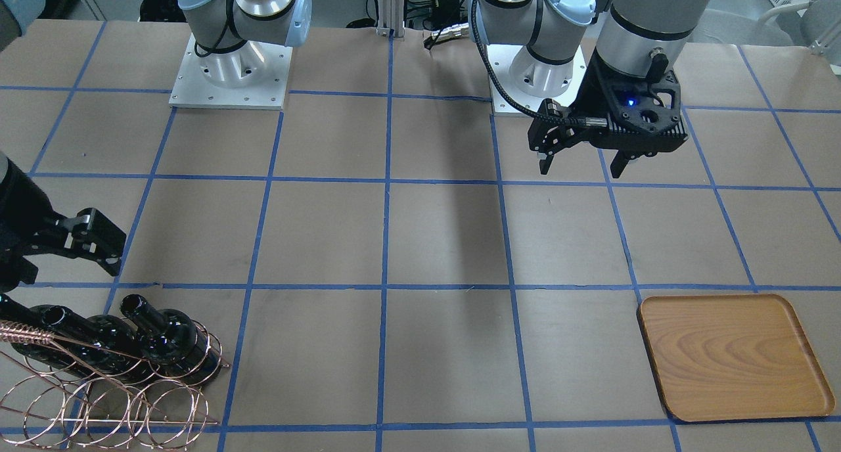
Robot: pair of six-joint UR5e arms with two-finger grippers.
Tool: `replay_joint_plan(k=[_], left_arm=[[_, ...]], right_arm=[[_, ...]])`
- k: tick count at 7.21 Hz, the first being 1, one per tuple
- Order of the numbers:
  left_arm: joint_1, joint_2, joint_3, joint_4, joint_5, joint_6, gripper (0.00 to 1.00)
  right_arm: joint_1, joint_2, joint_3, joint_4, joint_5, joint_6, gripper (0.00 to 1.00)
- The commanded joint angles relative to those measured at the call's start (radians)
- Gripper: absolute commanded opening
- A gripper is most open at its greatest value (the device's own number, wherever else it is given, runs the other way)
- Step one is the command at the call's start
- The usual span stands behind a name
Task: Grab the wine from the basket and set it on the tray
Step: 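Lower the right gripper onto a dark bottle in the wire rack and grasp it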
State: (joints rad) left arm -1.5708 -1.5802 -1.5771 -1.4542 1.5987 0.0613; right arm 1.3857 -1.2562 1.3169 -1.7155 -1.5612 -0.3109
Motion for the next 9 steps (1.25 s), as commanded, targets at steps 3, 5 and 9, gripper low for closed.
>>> replay_joint_plan(k=[3,5,9], left_arm=[[0.000,0.000,0.000,0.000,0.001,0.000,1.00],[0.000,0.000,0.000,0.000,0.003,0.000,1.00],[0.000,0.000,0.000,0.002,0.006,0.000,1.00]], right_arm=[[-0.011,0.093,-0.021,-0.079,-0.014,-0.048,0.93],[-0.011,0.101,-0.016,-0.084,-0.039,-0.057,0.60],[-0.011,0.095,-0.013,-0.078,-0.051,-0.057,0.21]])
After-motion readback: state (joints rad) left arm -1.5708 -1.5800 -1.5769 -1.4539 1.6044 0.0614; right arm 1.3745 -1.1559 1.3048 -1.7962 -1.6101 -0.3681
